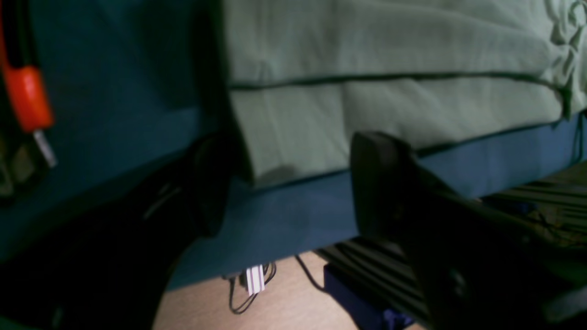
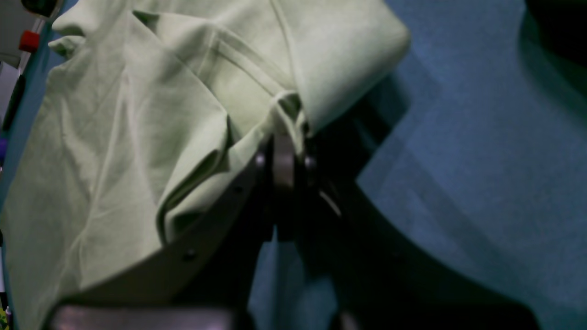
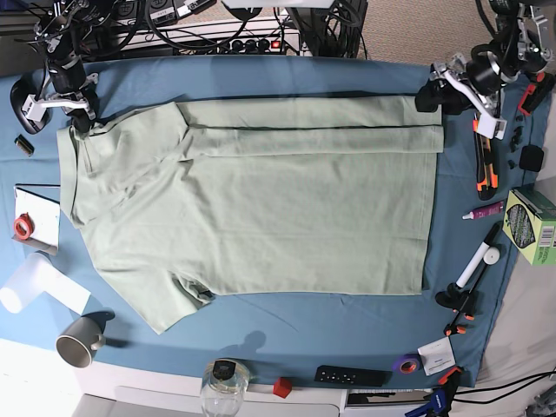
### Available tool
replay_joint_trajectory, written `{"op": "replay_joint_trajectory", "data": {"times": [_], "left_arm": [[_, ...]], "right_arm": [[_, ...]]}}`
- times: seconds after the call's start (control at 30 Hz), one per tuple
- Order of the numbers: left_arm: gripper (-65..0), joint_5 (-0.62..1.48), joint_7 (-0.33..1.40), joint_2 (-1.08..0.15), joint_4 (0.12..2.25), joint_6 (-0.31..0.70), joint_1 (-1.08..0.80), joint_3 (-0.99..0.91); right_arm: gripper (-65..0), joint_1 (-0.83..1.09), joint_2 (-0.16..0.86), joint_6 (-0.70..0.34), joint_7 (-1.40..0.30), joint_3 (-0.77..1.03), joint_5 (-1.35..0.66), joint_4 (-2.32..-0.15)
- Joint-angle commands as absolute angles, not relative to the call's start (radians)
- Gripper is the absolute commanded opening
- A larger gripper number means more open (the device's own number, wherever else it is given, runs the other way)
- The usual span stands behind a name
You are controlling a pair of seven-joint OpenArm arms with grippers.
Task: Fold the T-shirt properly
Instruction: 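Grasp the folded edge again with both grippers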
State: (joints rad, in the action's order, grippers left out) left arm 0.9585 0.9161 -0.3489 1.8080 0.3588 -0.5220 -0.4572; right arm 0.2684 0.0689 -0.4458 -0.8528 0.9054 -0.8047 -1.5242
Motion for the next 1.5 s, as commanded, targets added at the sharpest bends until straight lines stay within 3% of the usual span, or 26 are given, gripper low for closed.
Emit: {"op": "replay_joint_trajectory", "data": {"times": [0.0,0.1,0.13,0.27,0.33,1.47], "left_arm": [[-23.7,0.951,0.923,-0.360,1.818,0.355,-0.517,-0.459],[-25.0,0.943,0.918,-0.360,1.818,0.356,-0.512,-0.459],[-28.5,0.943,0.917,-0.360,1.818,0.356,-0.513,-0.459],[-56.2,0.943,0.905,-0.360,1.818,0.363,-0.513,-0.459],[-62.8,0.943,0.897,-0.360,1.818,0.363,-0.512,-0.459],[-65.0,0.982,0.970,-0.469,1.819,0.446,-0.599,-0.464]], "right_arm": [[-65.0,0.269,0.081,-0.451,-0.860,0.904,-0.794,-1.536],[-65.0,0.269,0.081,-0.451,-0.860,0.904,-0.792,-1.536],[-65.0,0.269,0.081,-0.451,-0.860,0.904,-0.792,-1.536],[-65.0,0.269,0.081,-0.451,-0.860,0.904,-0.792,-1.536],[-65.0,0.269,0.081,-0.451,-0.860,0.904,-0.792,-1.536],[-65.0,0.495,0.128,-0.453,-0.916,0.905,-0.849,-1.537]]}}
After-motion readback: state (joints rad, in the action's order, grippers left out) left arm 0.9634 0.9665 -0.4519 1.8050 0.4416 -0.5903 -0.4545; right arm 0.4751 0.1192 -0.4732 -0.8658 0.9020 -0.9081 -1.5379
